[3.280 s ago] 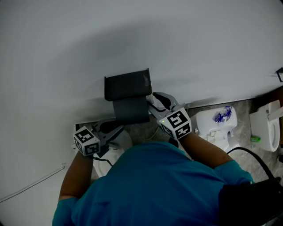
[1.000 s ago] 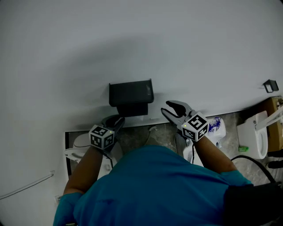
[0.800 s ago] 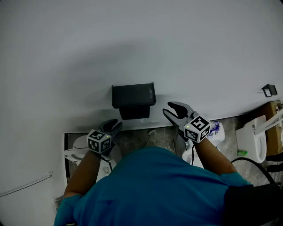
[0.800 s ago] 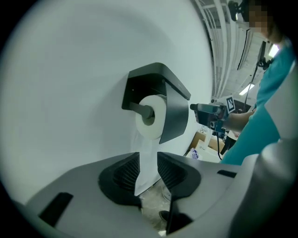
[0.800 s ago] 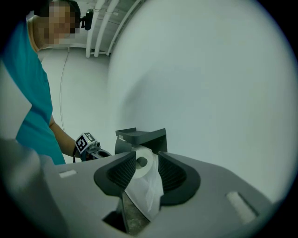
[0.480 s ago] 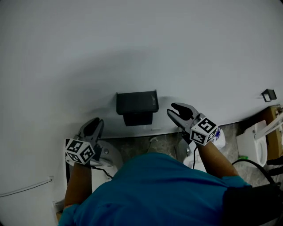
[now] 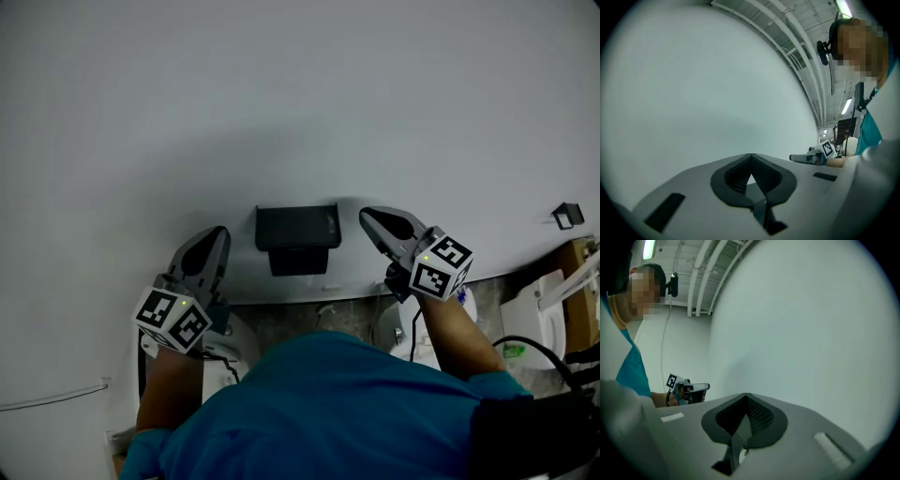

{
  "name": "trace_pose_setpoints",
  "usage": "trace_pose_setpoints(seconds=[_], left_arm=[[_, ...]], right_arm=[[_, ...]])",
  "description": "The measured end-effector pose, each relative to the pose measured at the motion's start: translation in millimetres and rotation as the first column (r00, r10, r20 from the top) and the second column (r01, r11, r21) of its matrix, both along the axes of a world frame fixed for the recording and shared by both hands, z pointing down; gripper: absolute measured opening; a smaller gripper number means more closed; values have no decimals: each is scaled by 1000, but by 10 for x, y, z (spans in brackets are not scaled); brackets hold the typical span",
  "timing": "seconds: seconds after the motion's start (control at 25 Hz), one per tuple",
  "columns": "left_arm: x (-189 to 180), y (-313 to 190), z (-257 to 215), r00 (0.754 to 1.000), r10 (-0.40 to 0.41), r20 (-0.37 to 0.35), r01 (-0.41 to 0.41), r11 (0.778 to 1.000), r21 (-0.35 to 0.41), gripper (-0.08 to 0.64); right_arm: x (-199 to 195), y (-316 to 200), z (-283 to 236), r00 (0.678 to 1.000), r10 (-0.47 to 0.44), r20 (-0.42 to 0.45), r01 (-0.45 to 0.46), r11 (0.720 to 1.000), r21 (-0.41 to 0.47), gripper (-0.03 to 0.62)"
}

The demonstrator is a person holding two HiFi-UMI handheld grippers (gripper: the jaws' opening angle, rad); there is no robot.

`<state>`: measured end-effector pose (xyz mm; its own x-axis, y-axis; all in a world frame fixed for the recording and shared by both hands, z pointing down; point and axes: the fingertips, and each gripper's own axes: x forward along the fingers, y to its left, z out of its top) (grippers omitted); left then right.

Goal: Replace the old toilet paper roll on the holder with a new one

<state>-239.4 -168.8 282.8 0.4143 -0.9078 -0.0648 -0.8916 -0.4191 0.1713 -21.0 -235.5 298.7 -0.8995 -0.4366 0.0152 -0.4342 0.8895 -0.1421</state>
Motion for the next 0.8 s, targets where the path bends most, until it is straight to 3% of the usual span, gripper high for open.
trace_pose_setpoints(seconds=[0.8], left_arm=[[116,153,-67,999,18,31,-17,1000,-2,8]], right_arm=[[-33,93,-56,998,-15,-63,18,999,43,0]])
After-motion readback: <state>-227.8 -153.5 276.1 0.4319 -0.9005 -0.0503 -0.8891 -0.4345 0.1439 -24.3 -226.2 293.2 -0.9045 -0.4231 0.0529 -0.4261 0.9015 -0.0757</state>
